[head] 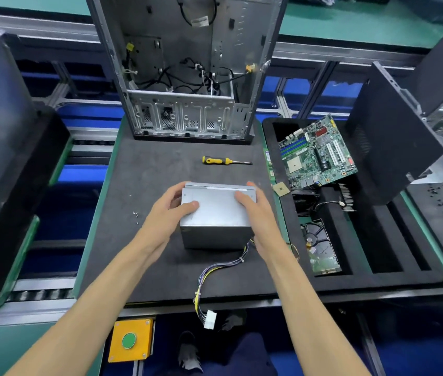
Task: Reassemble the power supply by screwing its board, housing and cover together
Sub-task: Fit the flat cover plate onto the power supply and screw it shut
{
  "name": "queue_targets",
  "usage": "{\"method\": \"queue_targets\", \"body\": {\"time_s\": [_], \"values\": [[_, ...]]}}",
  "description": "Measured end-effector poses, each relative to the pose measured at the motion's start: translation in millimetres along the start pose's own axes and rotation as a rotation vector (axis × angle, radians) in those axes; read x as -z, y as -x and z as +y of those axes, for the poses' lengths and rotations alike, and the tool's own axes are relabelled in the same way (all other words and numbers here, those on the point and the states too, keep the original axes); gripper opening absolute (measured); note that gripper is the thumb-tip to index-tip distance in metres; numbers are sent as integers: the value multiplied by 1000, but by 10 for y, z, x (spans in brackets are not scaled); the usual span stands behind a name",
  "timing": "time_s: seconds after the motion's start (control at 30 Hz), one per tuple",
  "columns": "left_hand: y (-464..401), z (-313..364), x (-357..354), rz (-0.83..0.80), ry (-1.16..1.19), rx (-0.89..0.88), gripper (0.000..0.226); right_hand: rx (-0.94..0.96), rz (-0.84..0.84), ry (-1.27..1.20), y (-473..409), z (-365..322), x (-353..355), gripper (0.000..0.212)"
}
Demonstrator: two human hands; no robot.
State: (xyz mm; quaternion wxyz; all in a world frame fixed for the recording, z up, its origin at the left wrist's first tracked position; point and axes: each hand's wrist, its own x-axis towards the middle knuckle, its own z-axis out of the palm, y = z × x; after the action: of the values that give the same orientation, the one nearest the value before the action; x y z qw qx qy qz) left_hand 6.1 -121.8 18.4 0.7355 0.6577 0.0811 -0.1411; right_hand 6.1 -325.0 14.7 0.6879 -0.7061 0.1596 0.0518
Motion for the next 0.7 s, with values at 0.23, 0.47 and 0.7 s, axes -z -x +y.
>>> {"method": "queue_targets", "body": {"time_s": [0.23, 0.47, 0.7], "values": [[-105, 34, 28, -111, 100, 127, 46, -115, -175, -270, -86, 84, 175, 43], [-153, 1, 71, -36, 32, 86, 42, -108, -192, -282, -90, 116, 179, 58], [-150, 10, 35, 2, 4, 64, 40, -80, -191, -278, -95, 113, 168, 53]]}}
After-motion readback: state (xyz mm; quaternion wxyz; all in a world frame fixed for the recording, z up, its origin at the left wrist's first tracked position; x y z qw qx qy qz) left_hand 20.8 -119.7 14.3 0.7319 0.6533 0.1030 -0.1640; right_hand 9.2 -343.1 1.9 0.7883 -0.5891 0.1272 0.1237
